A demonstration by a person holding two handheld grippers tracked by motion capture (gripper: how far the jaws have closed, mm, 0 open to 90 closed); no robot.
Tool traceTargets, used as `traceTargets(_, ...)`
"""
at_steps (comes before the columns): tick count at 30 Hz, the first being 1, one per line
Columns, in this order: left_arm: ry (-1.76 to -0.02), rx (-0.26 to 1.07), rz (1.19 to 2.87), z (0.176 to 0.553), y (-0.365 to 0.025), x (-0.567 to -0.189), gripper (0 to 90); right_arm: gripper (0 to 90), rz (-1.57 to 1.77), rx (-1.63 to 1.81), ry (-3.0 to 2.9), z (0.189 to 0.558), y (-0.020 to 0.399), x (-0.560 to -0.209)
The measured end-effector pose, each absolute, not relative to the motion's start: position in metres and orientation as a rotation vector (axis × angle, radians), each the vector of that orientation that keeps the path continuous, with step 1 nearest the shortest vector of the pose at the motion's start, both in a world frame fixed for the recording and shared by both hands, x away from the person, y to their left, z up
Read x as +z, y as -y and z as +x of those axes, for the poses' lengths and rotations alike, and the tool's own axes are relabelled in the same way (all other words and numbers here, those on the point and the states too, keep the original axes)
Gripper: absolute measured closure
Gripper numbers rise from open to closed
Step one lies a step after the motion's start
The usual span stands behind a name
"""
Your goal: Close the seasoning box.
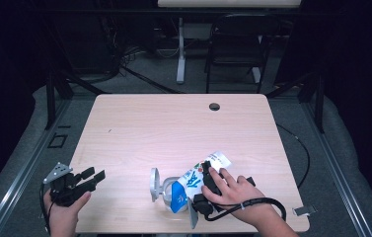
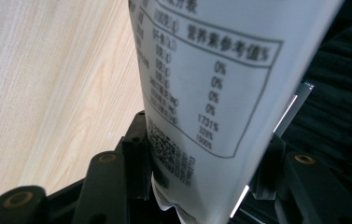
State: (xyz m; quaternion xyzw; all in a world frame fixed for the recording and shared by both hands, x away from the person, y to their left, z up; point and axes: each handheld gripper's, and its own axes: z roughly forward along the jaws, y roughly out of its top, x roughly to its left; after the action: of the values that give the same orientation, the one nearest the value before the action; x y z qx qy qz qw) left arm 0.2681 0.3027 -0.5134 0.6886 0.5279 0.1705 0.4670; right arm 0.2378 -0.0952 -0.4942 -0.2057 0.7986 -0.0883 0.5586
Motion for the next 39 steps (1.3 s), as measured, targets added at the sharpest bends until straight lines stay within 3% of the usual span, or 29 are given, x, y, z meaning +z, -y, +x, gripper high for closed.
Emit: traceTargets(39,-1.3,0.415,1.692,0.2682,-0.3035,-0.5137,50.1,57.0,-0.487,-0.204,-1.886,0.237,0.0947,-0.4939)
